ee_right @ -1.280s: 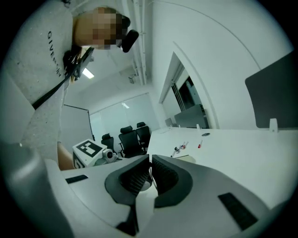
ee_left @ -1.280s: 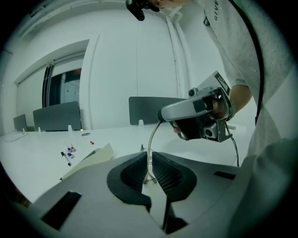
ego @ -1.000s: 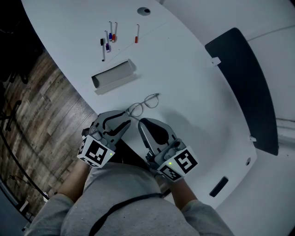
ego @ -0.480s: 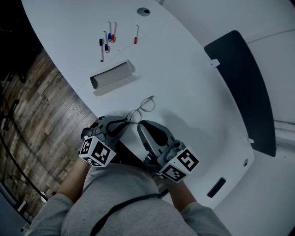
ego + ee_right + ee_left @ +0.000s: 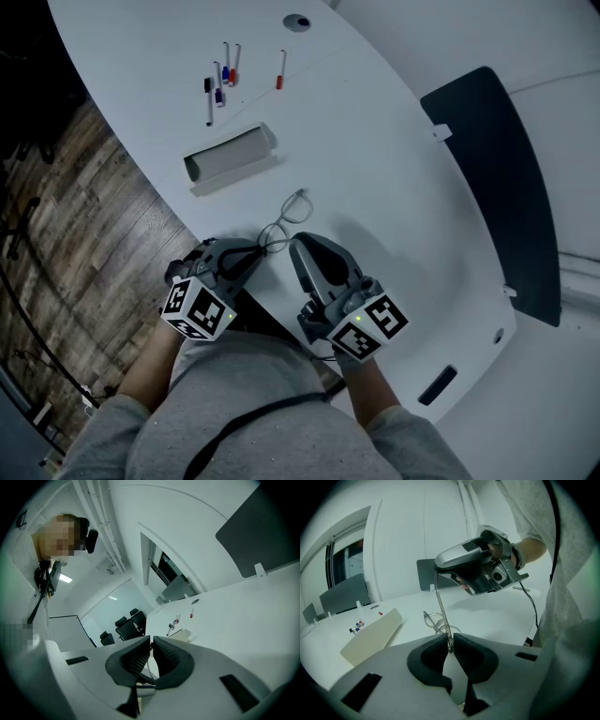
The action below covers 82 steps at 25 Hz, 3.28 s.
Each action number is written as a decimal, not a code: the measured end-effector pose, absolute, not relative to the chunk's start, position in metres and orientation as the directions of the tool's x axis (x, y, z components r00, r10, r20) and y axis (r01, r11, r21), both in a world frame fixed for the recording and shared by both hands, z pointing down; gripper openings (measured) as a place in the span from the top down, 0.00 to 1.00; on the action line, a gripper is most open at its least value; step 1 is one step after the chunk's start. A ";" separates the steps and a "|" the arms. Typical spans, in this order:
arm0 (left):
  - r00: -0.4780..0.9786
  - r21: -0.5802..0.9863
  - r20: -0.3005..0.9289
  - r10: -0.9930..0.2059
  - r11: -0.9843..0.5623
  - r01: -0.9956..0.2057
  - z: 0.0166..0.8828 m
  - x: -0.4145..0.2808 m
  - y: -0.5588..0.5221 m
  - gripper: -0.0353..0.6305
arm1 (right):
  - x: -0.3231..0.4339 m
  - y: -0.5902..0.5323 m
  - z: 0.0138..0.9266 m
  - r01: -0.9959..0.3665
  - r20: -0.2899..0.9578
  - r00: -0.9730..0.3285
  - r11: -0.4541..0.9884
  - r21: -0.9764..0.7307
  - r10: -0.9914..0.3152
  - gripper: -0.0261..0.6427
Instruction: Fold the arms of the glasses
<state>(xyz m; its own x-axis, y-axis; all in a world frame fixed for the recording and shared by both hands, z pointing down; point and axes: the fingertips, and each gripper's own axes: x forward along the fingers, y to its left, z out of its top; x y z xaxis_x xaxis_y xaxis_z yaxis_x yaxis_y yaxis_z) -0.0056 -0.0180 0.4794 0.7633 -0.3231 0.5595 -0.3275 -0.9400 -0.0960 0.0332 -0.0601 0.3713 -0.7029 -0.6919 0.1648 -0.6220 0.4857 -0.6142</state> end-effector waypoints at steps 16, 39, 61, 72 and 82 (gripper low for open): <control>0.785 0.010 0.571 -0.241 -0.954 -0.300 0.481 -0.017 -0.016 0.87 | 0.029 -0.093 0.396 -0.650 0.222 -0.692 0.459 -0.606 -0.687 0.90; 0.806 0.072 0.586 -0.081 -0.986 -0.152 0.484 -0.035 -0.005 0.89 | 0.037 -0.107 0.428 -0.615 0.363 -0.784 0.706 -0.351 -0.503 0.85; 0.743 -0.248 0.526 -0.414 -0.910 -0.331 0.418 -0.036 -0.034 0.68 | 0.067 -0.067 0.433 -0.672 0.436 -0.735 0.646 -0.363 -0.519 0.85; 0.653 -0.425 0.593 -0.471 -0.872 -0.243 0.430 -0.005 -0.026 0.89 | 0.055 -0.077 0.447 -0.571 0.479 -0.769 0.792 -0.218 -0.423 0.85; 0.637 -0.443 0.614 -0.466 -0.872 -0.211 0.435 -0.001 -0.032 0.87 | 0.048 -0.068 0.482 -0.290 0.698 -0.659 0.951 0.109 -0.281 0.79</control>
